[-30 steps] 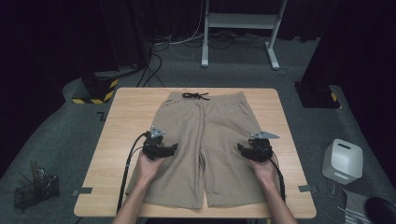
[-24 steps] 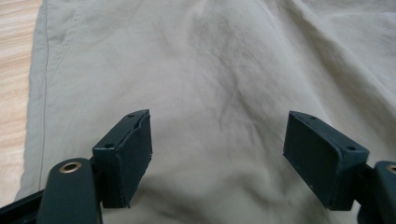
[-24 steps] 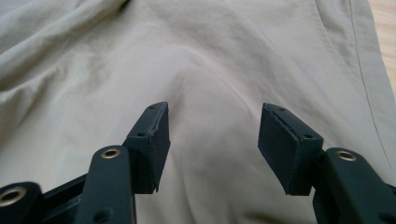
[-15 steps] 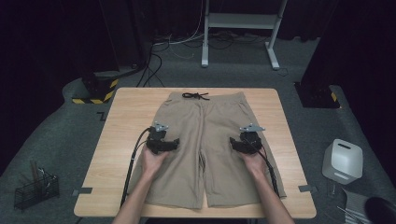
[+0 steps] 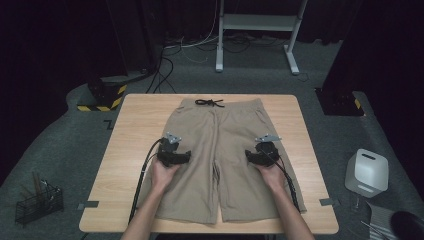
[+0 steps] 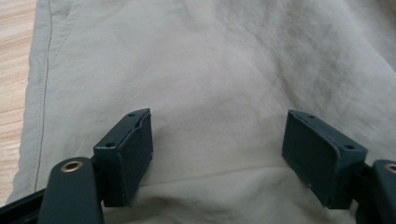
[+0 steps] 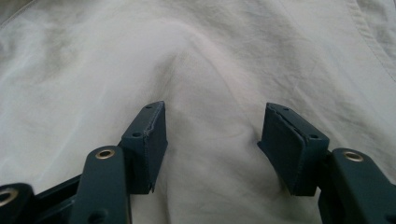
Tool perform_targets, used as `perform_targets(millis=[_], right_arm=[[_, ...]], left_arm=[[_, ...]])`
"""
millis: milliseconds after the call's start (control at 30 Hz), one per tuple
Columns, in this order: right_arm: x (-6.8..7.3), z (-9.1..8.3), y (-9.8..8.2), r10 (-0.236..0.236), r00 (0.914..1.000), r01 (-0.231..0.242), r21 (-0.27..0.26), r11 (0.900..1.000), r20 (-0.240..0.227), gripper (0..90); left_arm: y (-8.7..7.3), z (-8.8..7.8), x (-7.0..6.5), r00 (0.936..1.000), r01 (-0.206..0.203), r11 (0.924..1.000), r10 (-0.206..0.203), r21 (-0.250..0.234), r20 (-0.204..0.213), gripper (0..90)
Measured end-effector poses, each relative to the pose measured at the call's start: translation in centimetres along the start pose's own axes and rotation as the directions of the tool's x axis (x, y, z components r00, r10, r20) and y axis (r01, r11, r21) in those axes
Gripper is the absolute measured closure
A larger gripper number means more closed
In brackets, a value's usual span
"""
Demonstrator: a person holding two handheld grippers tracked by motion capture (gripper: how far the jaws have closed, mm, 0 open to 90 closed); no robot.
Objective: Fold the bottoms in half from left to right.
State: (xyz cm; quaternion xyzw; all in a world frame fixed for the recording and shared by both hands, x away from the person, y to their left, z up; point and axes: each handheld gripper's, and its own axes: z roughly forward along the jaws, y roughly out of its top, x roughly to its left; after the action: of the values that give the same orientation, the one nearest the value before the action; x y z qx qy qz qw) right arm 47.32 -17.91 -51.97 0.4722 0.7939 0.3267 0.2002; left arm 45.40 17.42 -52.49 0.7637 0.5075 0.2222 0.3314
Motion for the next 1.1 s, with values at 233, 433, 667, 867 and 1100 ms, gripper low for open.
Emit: perform_targets(millis=[233,433,667,867,1100], right_arm=[[0.3,-0.4,-0.2,-0.003,1.0,0.004,0.017,1.0,-0.002,40.6],[0.7,-1.3,-1.1,-0.017,0.9997,0.018,0.015,1.0,-0.014,40.6],[1.6,-3.0,-2.8,-0.032,0.9991,0.032,0.017,0.999,-0.026,40.6],[2.4,-4.3,-4.2,-0.027,0.9993,0.027,0.003,1.0,-0.026,40.6],[3.2,-5.6,-5.5,-0.042,0.9984,0.042,0.011,0.999,-0.037,40.6]], left_arm=[[-1.0,-0.8,-0.2,1.0,-0.002,0.9997,0.002,-0.026,0.004,27.6],[-1.7,-1.5,-0.5,1.0,-0.007,0.9996,0.007,-0.028,0.005,29.0],[-3.2,-3.1,-1.4,0.9999,-0.007,0.9995,0.007,-0.03,0.013,29.6],[-4.3,-4.3,-2.1,0.9999,-0.008,0.9994,0.009,-0.032,0.014,30.4],[-5.8,-5.9,-2.9,0.9998,-0.007,0.9994,0.007,-0.033,0.016,30.7]])
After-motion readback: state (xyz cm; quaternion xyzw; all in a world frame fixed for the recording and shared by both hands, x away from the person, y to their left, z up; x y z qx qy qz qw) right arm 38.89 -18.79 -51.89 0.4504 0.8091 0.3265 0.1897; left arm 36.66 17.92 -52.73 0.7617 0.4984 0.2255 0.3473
